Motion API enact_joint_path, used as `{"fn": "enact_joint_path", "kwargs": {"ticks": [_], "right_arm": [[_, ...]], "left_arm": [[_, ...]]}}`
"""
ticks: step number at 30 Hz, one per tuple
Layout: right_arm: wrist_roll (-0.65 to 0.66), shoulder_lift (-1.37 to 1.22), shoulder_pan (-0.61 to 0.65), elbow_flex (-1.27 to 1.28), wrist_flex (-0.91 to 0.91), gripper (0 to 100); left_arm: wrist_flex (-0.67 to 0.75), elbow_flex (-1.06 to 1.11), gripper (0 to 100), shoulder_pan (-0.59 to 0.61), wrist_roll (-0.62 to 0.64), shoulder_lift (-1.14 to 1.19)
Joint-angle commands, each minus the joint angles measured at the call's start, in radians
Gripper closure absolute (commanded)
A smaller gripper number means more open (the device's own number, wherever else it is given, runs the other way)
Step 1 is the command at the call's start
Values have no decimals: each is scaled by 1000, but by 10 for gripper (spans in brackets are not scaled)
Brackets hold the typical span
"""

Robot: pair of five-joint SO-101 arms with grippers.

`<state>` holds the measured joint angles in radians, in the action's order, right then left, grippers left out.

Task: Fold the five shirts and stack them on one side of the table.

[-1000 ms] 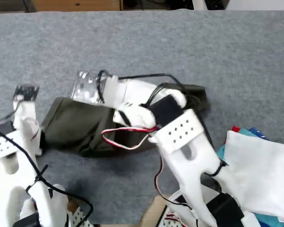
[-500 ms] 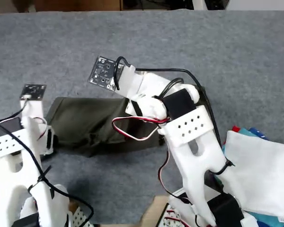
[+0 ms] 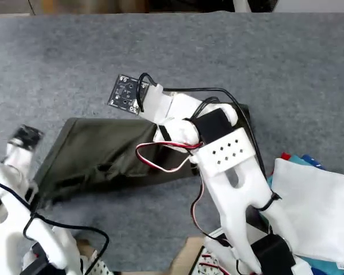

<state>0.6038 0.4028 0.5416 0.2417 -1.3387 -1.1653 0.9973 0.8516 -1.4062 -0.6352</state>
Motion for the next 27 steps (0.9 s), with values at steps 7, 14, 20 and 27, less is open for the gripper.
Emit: {"fn": "enact_joint_path", "kwargs": {"ticks": [7,14,20,27], "right_arm": [[9,35,-85,4,-3,995],[9,31,-93,5,-5,995],[6,-39,-93,1,-5,995],[5,-73,-93,-1,-3,995]], "left_arm": [[-68,-69,836,132,-555,-10],[235,26,836,78,-557,-13],[288,72,836,15,-658,-13],[287,124,849,38,-885,-127]]}}
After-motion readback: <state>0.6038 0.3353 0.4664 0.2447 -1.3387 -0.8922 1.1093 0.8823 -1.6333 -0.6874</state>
